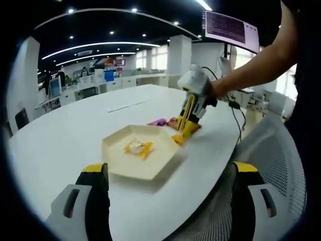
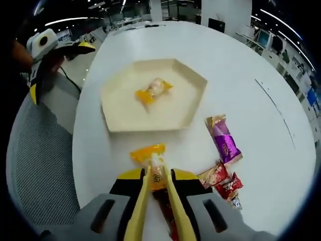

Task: Place the target food into the container with the food tongs after gripping and lifting it, then release it inside without dropping or visibly crushing the food.

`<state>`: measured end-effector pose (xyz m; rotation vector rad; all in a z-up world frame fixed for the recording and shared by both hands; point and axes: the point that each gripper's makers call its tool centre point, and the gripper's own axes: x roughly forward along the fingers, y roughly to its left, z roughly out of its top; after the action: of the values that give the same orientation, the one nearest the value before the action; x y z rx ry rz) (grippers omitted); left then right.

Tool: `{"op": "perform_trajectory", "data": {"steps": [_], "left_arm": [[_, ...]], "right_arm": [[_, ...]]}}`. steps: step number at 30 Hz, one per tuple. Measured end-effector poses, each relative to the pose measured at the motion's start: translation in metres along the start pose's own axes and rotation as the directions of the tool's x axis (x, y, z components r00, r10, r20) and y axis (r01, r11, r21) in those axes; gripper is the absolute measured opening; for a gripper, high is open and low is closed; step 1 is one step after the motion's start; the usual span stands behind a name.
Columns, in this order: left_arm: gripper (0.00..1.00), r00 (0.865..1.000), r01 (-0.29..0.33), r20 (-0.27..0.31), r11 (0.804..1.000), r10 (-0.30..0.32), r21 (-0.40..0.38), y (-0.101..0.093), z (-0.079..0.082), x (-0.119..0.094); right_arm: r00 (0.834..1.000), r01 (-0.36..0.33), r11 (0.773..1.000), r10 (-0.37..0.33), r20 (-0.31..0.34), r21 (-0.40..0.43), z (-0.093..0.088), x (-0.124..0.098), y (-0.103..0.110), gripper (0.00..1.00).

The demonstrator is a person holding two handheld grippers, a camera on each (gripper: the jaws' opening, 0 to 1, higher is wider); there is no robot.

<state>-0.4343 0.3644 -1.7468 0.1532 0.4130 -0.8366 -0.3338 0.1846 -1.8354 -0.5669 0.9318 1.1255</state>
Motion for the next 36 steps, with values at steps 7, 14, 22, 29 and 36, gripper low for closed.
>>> {"op": "perform_trajectory", "data": {"steps": [7, 14, 22, 29, 36], "left_arm": [[0.99, 1.0, -0.006, -0.003, 1.0, 0.006, -0.006, 0.002, -0.001, 0.001], [0.99, 1.0, -0.009, -0.021, 1.0, 0.01, 0.02, 0.002, -0.004, 0.002], [0.99, 1.0, -0.004, -0.022, 0.999, 0.005, 0.049, 0.001, -0.004, 0.001], [0.99, 0.999, -0.008, -0.031, 0.998, 0.01, 0.063, 0.002, -0.006, 0.001], [0.99, 0.999, -0.015, -0.034, 0.998, 0.017, 0.067, 0.003, -0.005, 0.0]], "right_arm": [[1.0, 0.008, 0.999, -0.008, -0.004, 0.035, -0.002, -0.002, -0.004, 0.19], [1.0, 0.014, 0.998, -0.014, 0.002, 0.055, 0.002, -0.007, -0.005, 0.19], [1.0, 0.021, 0.995, -0.022, 0.007, 0.1, 0.004, -0.021, -0.007, 0.19], [0.999, 0.034, 0.991, -0.037, 0.02, 0.129, 0.012, -0.037, -0.013, 0.2], [0.996, 0.074, 0.988, -0.081, 0.045, 0.135, 0.025, -0.056, -0.024, 0.2]]}}
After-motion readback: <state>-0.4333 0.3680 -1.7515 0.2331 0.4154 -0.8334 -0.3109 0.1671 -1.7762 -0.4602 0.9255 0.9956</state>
